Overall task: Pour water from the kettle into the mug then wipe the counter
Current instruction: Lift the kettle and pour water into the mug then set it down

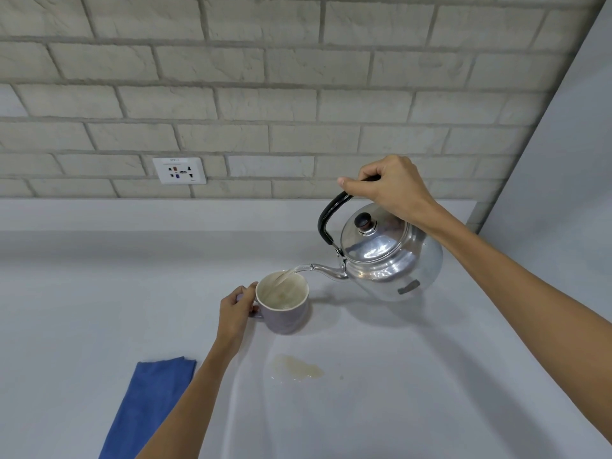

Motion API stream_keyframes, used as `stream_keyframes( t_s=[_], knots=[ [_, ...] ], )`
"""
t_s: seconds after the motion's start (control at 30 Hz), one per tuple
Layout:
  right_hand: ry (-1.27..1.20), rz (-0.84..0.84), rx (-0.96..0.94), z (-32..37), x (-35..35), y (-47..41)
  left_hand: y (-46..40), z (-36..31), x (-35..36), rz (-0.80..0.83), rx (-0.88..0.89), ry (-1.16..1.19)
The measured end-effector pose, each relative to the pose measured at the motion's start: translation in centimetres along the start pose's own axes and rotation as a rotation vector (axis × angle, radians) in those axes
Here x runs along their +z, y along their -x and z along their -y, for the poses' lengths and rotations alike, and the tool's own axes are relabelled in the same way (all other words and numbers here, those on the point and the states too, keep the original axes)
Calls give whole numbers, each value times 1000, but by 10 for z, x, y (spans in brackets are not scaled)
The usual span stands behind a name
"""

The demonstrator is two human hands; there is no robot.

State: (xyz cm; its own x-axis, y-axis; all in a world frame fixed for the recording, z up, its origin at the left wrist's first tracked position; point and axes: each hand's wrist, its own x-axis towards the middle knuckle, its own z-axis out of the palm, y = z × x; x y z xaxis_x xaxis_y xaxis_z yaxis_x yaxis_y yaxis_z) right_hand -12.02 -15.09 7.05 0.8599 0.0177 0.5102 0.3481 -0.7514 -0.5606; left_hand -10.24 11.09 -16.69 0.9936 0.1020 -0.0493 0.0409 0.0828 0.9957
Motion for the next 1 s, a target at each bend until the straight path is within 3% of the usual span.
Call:
stream_keyframes(
  t_s=[1.0],
  knots=[
    [48,22,-48,4,-9,-4,1,-1,2,-17,3,2]
  ],
)
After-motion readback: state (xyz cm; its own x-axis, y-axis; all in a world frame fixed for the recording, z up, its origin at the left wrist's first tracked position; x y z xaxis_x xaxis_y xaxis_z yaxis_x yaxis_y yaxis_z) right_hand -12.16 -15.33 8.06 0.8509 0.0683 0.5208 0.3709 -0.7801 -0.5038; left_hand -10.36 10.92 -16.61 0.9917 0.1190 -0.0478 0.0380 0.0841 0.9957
